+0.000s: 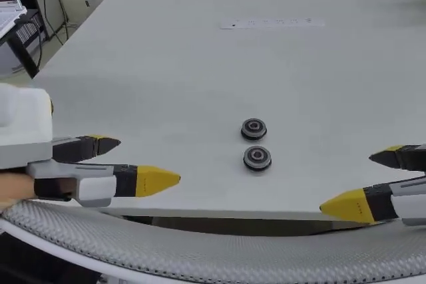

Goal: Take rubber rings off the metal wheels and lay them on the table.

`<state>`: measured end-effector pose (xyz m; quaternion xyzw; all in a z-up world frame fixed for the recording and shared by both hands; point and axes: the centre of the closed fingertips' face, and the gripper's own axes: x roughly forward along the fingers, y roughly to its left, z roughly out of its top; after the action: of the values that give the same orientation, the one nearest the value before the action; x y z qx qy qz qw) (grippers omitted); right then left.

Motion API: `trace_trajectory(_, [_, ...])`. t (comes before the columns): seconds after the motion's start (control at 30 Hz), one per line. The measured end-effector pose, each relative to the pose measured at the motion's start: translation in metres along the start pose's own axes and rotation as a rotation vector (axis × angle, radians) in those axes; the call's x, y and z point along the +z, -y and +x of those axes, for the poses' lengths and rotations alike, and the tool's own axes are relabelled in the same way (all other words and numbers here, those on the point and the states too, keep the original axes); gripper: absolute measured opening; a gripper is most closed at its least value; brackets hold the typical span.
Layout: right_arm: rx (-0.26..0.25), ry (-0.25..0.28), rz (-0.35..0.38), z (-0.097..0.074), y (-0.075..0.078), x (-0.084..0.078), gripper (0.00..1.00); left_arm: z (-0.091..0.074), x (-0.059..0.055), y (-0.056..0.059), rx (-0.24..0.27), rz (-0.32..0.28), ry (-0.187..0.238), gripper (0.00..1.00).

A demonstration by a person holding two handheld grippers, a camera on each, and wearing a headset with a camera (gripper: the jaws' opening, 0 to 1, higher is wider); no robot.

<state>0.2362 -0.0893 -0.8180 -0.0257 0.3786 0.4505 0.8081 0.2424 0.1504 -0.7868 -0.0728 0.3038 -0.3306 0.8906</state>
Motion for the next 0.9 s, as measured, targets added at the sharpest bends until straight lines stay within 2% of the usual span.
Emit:
trace_trajectory(0.23, [0.008, 0.011, 0.019, 0.0, 0.002, 0.0, 0.96, 0.001, 0.002, 0.004, -0.02, 0.019, 0.005, 1.0])
trace_trajectory(0.33, [0.014, 0.015, 0.038, 0.001, 0.004, -0.001, 0.96, 0.002, -0.002, 0.006, -0.03, 0.046, -0.026, 1.0])
trace_trajectory(0.4, [0.016, 0.013, 0.05, 0.002, 0.005, -0.002, 0.96, 0.002, -0.002, 0.007, -0.028, 0.064, -0.031, 1.0])
trace_trajectory(0.5, [0.02, 0.016, 0.058, 0.003, 0.005, -0.002, 0.96, 0.001, 0.003, 0.006, -0.021, 0.082, -0.005, 1.0])
trace_trajectory(0.63, [0.026, 0.018, 0.065, 0.004, 0.005, -0.002, 0.96, 0.002, 0.003, 0.007, -0.022, 0.085, -0.008, 1.0])
trace_trajectory(0.7, [0.036, 0.02, 0.069, 0.004, 0.004, -0.001, 0.97, 0.002, 0.007, 0.012, -0.039, 0.119, 0.006, 1.0])
trace_trajectory(0.8, [0.04, 0.036, 0.05, 0.004, 0.003, 0.003, 0.98, 0.001, 0.015, 0.012, -0.022, 0.163, 0.038, 1.0])
trace_trajectory(0.9, [0.045, 0.051, 0.025, 0.004, 0.002, 0.007, 0.98, 0.0, 0.022, 0.017, -0.037, 0.188, 0.057, 1.0])
